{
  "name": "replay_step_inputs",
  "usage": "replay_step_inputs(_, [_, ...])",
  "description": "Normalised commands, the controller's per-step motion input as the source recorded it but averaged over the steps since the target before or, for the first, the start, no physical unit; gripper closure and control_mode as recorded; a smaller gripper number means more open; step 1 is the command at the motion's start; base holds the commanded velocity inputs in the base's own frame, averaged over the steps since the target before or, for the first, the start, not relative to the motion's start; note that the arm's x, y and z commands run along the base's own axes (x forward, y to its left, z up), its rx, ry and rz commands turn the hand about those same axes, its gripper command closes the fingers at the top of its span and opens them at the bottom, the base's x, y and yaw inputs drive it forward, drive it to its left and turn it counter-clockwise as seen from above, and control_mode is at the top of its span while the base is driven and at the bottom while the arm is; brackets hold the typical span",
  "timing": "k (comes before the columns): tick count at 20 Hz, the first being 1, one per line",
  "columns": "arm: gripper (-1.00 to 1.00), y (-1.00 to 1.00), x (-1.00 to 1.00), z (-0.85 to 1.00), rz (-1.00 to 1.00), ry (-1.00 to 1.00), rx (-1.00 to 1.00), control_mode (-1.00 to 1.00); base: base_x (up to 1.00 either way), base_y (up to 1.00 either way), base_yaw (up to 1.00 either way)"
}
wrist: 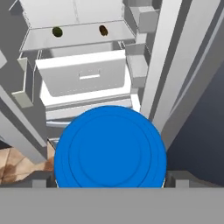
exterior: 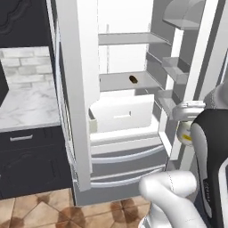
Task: Place the mayonnaise and condiment bottle from the counter to the top shelf of the fridge. If the existing items in the fridge are on the top shelf, move them to other shelves.
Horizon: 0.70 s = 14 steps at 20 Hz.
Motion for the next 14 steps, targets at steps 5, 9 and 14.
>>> replay_step_inputs(5, [1.00,0.00,0.00,0.00,0.00,0.00,0.00,1.00,0.42,0.00,0.05])
replay_step_inputs(9, [1.00,0.00,0.00,0.00,0.00,0.00,0.00,1.00,0.61,0.01,0.04])
replay_step_inputs(14, [1.00,0.00,0.00,0.00,0.00,0.00,0.00,1.00,0.70,0.04,0.04])
